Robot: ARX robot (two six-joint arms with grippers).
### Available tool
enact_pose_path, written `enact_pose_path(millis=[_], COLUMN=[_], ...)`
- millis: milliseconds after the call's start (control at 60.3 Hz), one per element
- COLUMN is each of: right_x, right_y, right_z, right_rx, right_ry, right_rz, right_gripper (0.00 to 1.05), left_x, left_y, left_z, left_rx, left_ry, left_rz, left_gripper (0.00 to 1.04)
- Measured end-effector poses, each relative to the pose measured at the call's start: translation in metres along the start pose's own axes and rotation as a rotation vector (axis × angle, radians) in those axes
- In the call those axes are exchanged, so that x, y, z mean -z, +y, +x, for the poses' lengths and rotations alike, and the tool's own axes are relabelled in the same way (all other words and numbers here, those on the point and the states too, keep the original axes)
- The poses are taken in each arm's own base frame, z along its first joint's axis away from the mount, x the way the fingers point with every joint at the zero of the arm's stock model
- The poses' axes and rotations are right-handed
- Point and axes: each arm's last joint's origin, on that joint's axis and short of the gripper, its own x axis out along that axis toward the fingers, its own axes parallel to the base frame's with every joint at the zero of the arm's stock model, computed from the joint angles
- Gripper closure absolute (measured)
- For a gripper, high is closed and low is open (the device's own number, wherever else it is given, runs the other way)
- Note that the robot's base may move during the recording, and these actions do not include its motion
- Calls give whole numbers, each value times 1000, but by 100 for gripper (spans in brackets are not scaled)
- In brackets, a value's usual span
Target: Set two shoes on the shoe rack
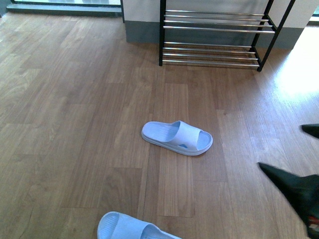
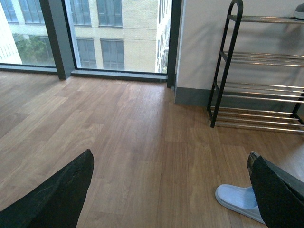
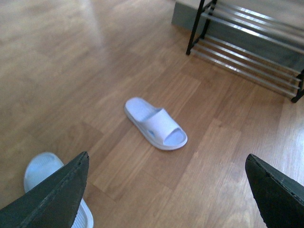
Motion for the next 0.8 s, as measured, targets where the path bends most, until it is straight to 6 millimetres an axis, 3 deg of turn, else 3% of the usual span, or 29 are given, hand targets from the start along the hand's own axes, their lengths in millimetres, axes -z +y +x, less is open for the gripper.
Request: enact_pose_path(millis=[116,282,548,796], right_x=[35,86,138,158], right_y=[11,32,58,73], right_z=[53,100,146,182], right_rx=[-135,-291,-406,-378], right_ry=[187,390,501,480], right_rz=[-13,-48,-107,-30], right_gripper=[9,9,9,9], left_x=[0,0,0,0], left_y=[0,0,0,0], left_z=[0,0,0,0], left_rx=[0,0,0,0], left_ry=[0,0,0,0], left_rz=[0,0,0,0], left_gripper=[9,9,9,9])
